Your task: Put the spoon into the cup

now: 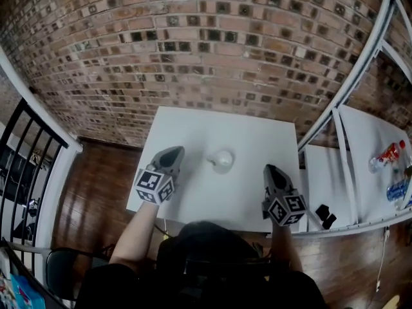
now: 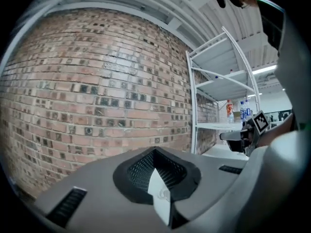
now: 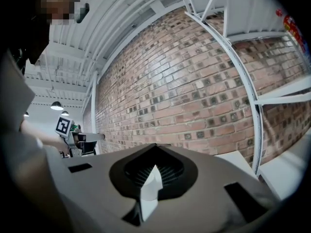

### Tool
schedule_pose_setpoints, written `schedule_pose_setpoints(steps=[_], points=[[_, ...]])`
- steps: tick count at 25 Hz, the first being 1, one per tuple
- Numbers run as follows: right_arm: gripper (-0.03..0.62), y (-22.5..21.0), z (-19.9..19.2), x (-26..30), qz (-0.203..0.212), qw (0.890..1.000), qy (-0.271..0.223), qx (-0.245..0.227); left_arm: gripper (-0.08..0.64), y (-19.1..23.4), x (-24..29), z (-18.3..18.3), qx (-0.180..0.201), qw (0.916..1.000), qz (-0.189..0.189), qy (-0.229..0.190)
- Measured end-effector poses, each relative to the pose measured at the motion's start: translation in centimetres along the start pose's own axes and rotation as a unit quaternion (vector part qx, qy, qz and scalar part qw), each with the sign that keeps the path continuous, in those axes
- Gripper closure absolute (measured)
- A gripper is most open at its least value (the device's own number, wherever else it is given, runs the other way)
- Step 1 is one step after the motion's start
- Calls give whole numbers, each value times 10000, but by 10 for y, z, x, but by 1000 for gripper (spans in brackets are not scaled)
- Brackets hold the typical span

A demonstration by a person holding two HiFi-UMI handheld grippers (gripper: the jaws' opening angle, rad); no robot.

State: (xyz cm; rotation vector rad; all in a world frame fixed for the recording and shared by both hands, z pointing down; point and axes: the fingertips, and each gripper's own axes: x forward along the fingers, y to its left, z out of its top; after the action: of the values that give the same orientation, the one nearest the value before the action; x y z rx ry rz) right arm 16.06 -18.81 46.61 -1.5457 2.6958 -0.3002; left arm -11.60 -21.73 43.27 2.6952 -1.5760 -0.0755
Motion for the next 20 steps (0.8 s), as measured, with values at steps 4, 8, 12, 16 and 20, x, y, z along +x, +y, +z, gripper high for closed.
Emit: schedule_pose_setpoints(steps=[4, 8, 12, 16, 20], points=[[589, 0, -8, -5, -100, 9999, 60, -86, 558, 18, -29, 7, -161, 9989, 368, -256], [591, 9, -13, 0, -22, 9999, 104, -105, 558, 30, -44, 2, -133, 9976, 633, -234], [591, 14, -15, 5, 36, 9999, 120, -88, 558, 34, -52, -7, -329, 9963, 758, -220], [591, 10, -17, 5, -27, 9999, 141, -31, 558, 33, -55, -12, -517, 9950, 822, -243], [591, 10, -19, 5, -37, 9999, 157, -27, 558, 32, -58, -15, -498, 9951, 821, -219]])
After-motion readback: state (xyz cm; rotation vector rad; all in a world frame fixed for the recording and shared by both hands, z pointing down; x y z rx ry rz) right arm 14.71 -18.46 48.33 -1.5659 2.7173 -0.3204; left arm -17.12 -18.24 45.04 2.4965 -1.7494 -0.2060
